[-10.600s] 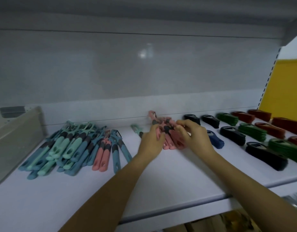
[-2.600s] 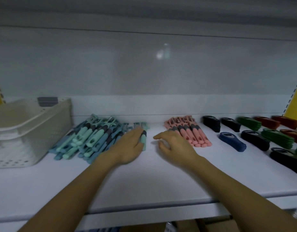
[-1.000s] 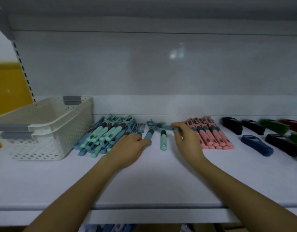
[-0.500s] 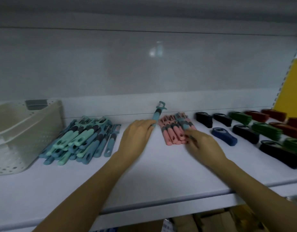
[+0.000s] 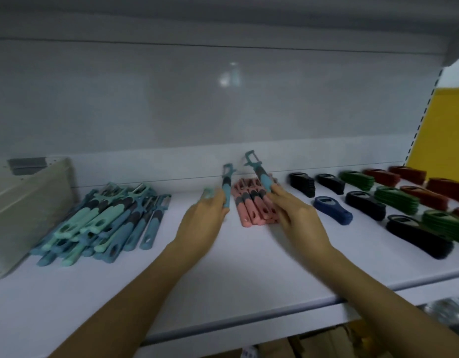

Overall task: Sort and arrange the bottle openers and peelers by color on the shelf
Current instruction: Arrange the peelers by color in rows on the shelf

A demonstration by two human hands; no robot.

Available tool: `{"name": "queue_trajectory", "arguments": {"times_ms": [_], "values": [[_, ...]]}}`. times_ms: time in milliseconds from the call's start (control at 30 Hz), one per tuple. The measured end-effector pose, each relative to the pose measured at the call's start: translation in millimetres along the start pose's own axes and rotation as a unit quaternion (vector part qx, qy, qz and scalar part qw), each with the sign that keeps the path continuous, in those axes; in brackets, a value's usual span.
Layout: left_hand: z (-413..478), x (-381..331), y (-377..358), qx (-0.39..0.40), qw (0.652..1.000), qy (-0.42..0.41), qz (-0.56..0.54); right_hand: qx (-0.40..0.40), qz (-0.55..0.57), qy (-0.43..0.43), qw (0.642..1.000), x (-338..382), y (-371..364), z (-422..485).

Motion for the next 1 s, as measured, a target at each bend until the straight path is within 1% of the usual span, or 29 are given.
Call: {"name": "queue_trajectory", "arguments": {"times_ms": [67,133,233,333,400,467,567,667,733,800,867,933,1000], "values": [[-8.3,8.3,-4.4,0.070,0.995,0.001,0.076,0.021,-0.011,0.015,1.000,12.2,-8.5,-0.5],[-15.4,13.8,-9.3,0.114,0.984,-0.001,0.140,0.049,-0.021,0.023,0.998,21.6,-17.5,-1.2],[-20.3,20.1,-10.9,0.132,0.974,0.016,0.183,0.107,-0.009,0.030,0.994,30.4,-30.6,1.9],[-25.2,28.5,-6.9,0.137,0.963,0.041,0.227,0.122,-0.020,0.016,0.992,42.8,-38.6,9.0],[-30.0,35.4,-2.8,0.144,0.962,0.072,0.221,0.144,-0.068,0.013,0.987,52.3,-46.5,12.3],[-34.3,40.7,2.3,0.134,0.965,0.108,0.196,0.157,-0.109,0.014,0.981,59.9,-54.7,12.7],[-33.9,45.9,6.1,0.133,0.967,0.151,0.158,0.164,-0.142,0.023,0.976,63.0,-69.9,9.3],[-28.6,49.2,2.5,0.150,0.964,0.175,0.130,0.176,-0.108,0.040,0.978,59.4,-81.0,5.0],[-27.0,50.6,1.2,0.141,0.966,0.184,0.115,0.155,-0.069,0.038,0.985,56.9,-80.6,4.4],[-27.7,52.6,2.3,0.110,0.971,0.180,0.109,0.123,-0.065,0.043,0.989,52.9,-81.8,5.0],[-28.4,53.8,3.9,0.082,0.979,0.154,0.110,0.102,-0.063,0.041,0.992,48.0,-85.8,4.9],[-28.2,53.0,2.9,0.080,0.983,0.117,0.115,0.112,-0.072,0.042,0.990,45.6,-89.3,4.6],[-27.1,51.1,1.4,0.080,0.988,0.087,0.098,0.107,-0.085,0.038,0.990,46.0,-88.7,4.4]]}}
Point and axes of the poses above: each hand's wrist, its own z-axis towards the middle knuckle, its own y-axis out of the back of the hand, x = y × z, the point moved 2 cm from there along z, towards the middle knuckle, and after that the axes turned 2 degrees about -y, right-handed, at the moved point
